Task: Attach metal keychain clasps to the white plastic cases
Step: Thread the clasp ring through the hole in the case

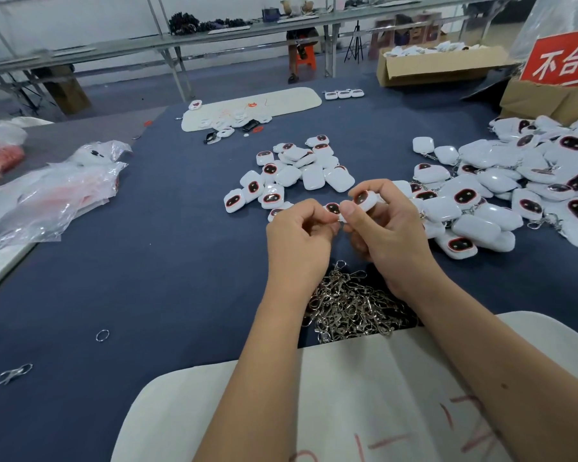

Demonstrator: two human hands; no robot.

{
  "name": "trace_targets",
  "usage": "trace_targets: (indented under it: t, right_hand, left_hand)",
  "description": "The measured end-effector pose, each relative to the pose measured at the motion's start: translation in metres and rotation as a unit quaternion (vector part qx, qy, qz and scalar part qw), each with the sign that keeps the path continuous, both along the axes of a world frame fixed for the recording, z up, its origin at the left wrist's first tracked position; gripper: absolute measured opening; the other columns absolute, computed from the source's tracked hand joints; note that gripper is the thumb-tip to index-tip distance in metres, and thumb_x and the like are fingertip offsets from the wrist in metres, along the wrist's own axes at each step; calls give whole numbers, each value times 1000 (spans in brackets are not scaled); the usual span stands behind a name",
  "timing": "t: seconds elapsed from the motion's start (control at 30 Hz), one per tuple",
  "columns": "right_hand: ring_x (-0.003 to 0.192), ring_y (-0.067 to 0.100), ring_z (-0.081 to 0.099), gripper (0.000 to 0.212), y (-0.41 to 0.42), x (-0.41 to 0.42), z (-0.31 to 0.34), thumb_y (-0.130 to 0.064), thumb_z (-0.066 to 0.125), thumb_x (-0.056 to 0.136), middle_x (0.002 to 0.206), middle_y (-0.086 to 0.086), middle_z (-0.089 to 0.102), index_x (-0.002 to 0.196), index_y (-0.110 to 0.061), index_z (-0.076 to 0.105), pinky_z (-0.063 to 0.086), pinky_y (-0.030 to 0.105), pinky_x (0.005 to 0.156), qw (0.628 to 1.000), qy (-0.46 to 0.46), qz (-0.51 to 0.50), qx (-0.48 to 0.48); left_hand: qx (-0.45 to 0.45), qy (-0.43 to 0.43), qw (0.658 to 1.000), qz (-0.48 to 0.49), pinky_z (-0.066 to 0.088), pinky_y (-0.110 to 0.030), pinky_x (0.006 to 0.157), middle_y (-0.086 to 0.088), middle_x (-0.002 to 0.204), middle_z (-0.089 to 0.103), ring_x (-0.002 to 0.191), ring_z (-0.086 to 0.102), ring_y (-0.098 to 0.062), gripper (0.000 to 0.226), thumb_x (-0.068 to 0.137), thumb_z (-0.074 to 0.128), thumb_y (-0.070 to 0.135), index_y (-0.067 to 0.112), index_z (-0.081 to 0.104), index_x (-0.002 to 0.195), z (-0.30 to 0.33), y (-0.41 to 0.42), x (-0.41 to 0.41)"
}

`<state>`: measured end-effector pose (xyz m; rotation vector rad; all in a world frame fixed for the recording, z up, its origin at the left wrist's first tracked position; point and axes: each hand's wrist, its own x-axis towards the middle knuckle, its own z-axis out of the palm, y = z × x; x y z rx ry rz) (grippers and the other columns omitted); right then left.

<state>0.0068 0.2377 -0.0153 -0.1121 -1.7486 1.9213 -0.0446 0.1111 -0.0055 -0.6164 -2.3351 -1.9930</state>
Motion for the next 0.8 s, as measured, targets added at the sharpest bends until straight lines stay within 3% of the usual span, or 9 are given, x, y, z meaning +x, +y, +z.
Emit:
trace_targets:
  t: [0.07,0.13,0.23,0.33,0.5,0.6,0.7,0.8]
  right_hand:
    - [46,15,41,21,1,-1,0,-21,72,98,68,7,62,108,-10,58,32,20,42,1000,-2,0,-10]
    - [45,13,41,14,2,-2,0,-25,71,98,67,4,63,104,-16,63,31,18,42,998,-1,1,-56]
    - [44,9,41,18,5,-2,4,-37,72,91,68,2,66,102,-23,68,29,17,42,992,5,16,-124]
    - [45,9,41,30,6,-3,4,-41,73,85,69,4,65,108,-22,68,29,19,41,991,7,32,-126]
    - [46,8,40,40,7,-3,3,-38,72,85,72,6,64,118,-18,65,29,18,40,987,12,47,-152]
    - [45,8,39,38,8,-3,3,-36,72,85,71,6,64,117,-18,65,30,17,41,986,17,57,-159]
    - [45,8,39,34,6,-4,2,-36,73,85,68,4,65,112,-18,65,30,17,41,988,15,54,-146]
    - [44,8,41,28,5,-5,0,-36,74,84,68,4,67,105,-20,66,30,18,40,989,10,48,-138]
  left_hand:
    - [-16,30,999,4,42,-12,59,18,61,62,57,52,-1,27,88,73,-3,18,69,72,0,1,2]
    - [9,32,999,14,50,-18,65,13,72,70,66,62,-6,19,87,75,-1,15,72,77,0,5,4]
    - [76,-40,996,5,59,-25,80,0,85,77,83,72,-15,16,88,75,0,16,74,85,2,10,9]
    - [127,-136,983,1,57,-23,76,-4,78,74,75,68,-10,15,88,76,0,14,72,88,3,10,10]
    - [144,-211,966,-33,55,-39,94,-15,95,73,88,64,-20,7,92,72,2,8,74,96,7,7,10]
    - [155,-195,968,-34,55,-39,89,-18,96,74,88,65,-22,6,94,70,3,8,72,95,9,7,11]
    - [176,-176,968,-27,55,-29,75,-7,78,72,77,63,-17,10,97,65,2,9,68,91,9,9,12]
    - [166,-148,975,1,55,-25,71,-5,72,70,70,62,-14,13,97,65,1,11,67,89,7,10,11]
